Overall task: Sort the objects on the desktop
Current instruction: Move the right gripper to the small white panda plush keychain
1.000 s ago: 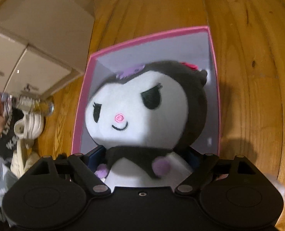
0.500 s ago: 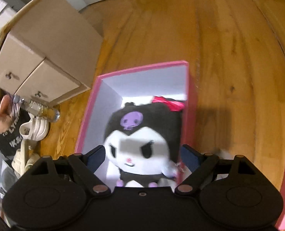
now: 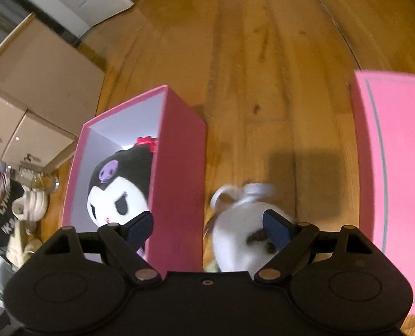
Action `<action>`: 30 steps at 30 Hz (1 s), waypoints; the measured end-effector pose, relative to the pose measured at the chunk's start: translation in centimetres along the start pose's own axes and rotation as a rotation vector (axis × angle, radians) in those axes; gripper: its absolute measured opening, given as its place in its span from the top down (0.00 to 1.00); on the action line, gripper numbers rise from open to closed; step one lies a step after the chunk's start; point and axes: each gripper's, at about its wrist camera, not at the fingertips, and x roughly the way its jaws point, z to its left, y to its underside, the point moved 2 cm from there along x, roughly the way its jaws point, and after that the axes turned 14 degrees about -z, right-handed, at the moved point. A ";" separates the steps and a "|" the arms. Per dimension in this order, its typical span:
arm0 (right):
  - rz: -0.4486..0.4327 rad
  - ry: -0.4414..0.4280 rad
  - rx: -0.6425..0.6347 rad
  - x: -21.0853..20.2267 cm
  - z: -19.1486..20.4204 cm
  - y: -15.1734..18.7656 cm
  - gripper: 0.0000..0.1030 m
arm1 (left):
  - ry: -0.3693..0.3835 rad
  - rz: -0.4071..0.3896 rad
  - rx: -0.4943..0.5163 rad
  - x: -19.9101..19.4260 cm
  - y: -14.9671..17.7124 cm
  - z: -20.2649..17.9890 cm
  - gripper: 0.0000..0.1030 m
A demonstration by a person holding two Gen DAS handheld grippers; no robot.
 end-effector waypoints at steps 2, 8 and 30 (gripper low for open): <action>0.011 0.008 0.020 -0.3 -1.2 0.1 0.14 | 0.014 -0.002 0.017 -0.2 -0.1 -1.1 0.08; 0.025 -0.007 0.040 -1.9 -3.8 0.6 0.14 | 0.066 -0.003 0.086 -0.5 0.2 -4.9 0.08; -0.049 -0.099 0.040 -8.0 -5.8 2.5 0.14 | 0.177 0.087 0.167 -1.7 2.0 -11.0 0.08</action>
